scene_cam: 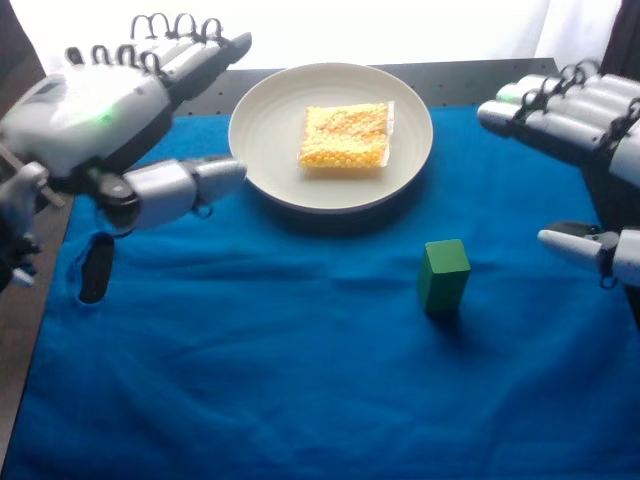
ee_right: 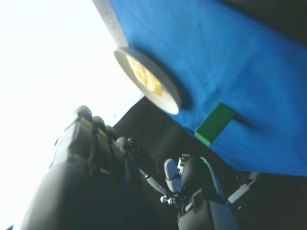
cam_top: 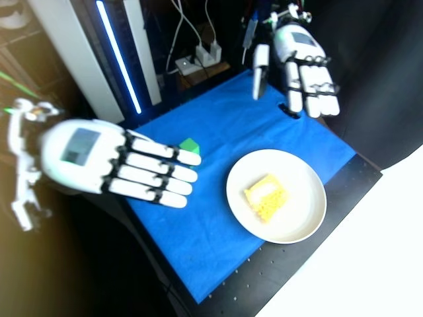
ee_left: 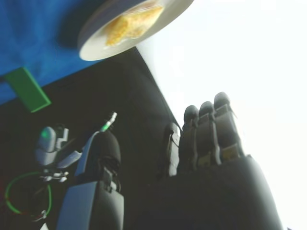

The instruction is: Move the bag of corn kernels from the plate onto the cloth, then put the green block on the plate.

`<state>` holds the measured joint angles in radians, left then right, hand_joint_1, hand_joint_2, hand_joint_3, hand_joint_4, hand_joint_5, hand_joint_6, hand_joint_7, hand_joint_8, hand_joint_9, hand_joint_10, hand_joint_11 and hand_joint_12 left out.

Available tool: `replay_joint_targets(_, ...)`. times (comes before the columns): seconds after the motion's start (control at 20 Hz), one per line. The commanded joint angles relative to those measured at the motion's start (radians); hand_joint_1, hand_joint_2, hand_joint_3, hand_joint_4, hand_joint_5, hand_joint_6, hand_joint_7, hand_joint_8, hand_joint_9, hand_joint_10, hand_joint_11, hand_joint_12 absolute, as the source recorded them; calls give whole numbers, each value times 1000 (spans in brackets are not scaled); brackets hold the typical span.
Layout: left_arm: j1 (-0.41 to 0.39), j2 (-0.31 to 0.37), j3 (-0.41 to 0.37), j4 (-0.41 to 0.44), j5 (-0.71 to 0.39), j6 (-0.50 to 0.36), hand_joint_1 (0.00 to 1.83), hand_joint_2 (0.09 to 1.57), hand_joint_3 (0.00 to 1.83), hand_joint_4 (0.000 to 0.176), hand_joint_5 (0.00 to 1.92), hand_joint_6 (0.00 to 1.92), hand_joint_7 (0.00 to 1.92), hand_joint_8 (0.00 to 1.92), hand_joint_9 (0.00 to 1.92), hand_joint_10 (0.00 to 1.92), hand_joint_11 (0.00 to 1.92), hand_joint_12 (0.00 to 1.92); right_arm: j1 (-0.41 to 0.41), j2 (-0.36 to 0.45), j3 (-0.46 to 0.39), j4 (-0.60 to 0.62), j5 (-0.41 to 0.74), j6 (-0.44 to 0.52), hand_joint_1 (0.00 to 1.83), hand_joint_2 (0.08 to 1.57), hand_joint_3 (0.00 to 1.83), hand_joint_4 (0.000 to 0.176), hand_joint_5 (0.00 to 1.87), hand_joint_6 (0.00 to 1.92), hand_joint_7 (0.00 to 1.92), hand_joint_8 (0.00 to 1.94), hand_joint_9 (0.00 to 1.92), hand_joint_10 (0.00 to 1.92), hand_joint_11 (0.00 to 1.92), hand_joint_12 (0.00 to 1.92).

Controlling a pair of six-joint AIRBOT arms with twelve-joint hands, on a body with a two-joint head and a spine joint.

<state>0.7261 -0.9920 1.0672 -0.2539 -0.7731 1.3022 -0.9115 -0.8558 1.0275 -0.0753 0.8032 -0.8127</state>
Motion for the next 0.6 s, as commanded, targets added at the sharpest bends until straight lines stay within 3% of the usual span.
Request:
replay_joint_targets(0.0,-23,-14,15,14,-68,-1,541,1406,10,9,11,3,0,0,0,0,0,0,16,2,3,20,115,-2,320,1393,47,0,0,0,0,0,0,0,0,0)
replay_joint_targets(0.2,-48,-44,47,10,-16,1,598,1399,2,0,12,5,0,0,0,0,14,9,16,-4,2,17,110,-2,345,1390,27,0,0,0,0,0,0,0,0,0)
replay_joint_targets(0.3,-49,-50,51,4,-10,3,534,1386,0,39,17,6,0,0,0,0,0,0,15,-8,-1,15,108,-2,293,1399,24,0,0,0,0,0,0,0,0,0)
replay_joint_targets(0.4,-56,-52,52,3,0,9,528,1383,0,38,5,1,0,0,0,0,0,0,14,-10,-3,14,108,-2,260,1398,20,0,0,0,0,0,0,0,0,0)
replay_joint_targets(0.45,-72,-61,57,-7,21,38,566,1365,0,22,2,0,0,0,0,0,6,3,13,-14,-5,14,107,-2,309,1403,17,0,0,0,0,0,0,0,0,0)
replay_joint_targets(0.5,-93,-75,70,-15,53,70,622,1308,45,19,29,2,0,0,0,0,0,225,10,-19,-6,14,107,-2,362,1399,11,0,0,0,0,0,0,0,0,0)
replay_joint_targets(0.55,-121,-96,92,-15,96,90,776,1237,12,1,101,23,103,14,91,37,0,729,6,-22,-7,14,107,-2,374,1403,11,0,0,0,0,0,0,0,0,0)
